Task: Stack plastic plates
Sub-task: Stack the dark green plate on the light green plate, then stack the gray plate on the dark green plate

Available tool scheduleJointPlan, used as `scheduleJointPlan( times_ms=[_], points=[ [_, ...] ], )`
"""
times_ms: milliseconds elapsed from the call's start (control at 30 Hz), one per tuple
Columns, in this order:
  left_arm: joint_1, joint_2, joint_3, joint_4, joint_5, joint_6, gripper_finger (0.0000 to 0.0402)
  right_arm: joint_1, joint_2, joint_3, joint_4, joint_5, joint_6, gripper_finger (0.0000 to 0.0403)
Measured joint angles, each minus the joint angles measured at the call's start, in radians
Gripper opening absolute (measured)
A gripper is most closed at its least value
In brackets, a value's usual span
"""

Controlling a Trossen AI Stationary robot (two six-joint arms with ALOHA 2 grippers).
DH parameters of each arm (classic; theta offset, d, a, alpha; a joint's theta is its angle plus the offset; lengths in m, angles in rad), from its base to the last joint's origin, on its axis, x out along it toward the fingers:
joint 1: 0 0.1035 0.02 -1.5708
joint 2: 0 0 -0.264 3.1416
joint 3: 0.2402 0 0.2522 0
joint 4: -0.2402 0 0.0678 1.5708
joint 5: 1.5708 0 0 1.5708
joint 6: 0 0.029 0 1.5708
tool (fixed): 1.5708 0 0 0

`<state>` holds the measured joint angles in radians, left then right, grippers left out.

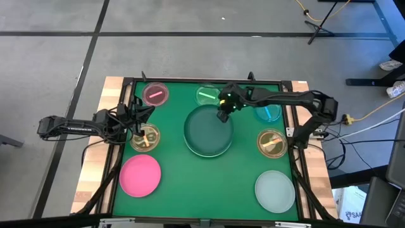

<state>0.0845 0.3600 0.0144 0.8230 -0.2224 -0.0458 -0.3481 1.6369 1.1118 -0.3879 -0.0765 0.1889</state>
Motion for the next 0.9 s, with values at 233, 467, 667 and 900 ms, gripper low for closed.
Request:
scheduleJointPlan(
  times_ms=[233, 467, 667, 900],
  points=[
    [0.000, 0.000, 0.000, 0.000, -0.004, 0.002, 0.0017, 0.000, 0.060, 0.000, 0.029, -0.004, -0.011, 0.0004],
    [0.000, 0.000, 0.000, 0.000, -0.005, 0.003, 0.0017, 0.001, 0.088, 0.000, 0.045, 0.005, -0.017, 0.0005],
    [0.000, 0.000, 0.000, 0.000, -0.004, -0.001, 0.0017, 0.001, 0.101, 0.000, 0.045, -0.003, -0.064, 0.0032],
    [0.000, 0.000, 0.000, 0.001, -0.004, -0.002, 0.0017, 0.001, 0.096, 0.091, -0.123, -0.003, -0.172, 0.0121]
  ],
)
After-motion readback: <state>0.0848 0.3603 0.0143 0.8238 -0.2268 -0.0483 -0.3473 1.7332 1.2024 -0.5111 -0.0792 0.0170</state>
